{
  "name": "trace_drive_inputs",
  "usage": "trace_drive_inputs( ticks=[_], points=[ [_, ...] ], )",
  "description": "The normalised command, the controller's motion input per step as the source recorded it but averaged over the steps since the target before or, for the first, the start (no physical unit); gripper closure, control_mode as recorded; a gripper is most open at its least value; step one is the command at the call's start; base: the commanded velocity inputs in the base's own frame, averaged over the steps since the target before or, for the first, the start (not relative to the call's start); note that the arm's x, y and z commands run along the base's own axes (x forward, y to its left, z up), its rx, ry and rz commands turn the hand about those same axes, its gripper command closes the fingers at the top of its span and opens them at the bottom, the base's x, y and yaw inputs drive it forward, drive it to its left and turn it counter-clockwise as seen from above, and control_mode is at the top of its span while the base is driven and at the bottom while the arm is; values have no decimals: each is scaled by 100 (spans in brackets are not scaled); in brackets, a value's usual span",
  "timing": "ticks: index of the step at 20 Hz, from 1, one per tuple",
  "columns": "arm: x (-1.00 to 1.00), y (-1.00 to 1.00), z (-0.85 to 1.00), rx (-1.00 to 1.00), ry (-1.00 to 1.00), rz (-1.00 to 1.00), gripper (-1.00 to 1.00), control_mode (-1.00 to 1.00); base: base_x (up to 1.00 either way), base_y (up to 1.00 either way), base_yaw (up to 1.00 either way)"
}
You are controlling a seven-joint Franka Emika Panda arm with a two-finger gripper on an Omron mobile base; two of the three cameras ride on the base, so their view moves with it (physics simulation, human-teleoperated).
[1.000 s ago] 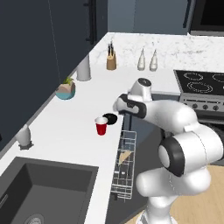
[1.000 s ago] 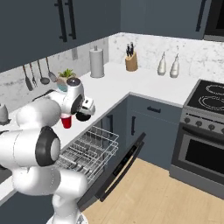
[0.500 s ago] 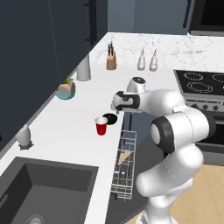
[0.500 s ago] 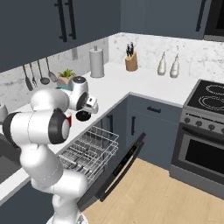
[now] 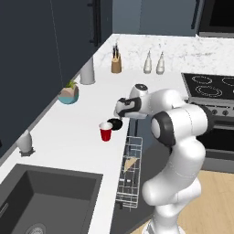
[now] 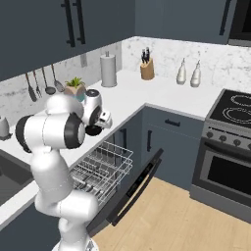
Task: Pick up the cup and bowl from the counter, place them in the dishwasher, and close the dishwasher door.
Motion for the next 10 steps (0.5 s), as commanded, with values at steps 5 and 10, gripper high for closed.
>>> trace_drive_inputs(
  ticks=[5, 10],
  points=[
    [52, 7, -25, 0, 0, 0, -100, -100, 0, 0, 0],
    [37, 5, -24, 0, 0, 0, -100, -100, 0, 0, 0]
  ],
)
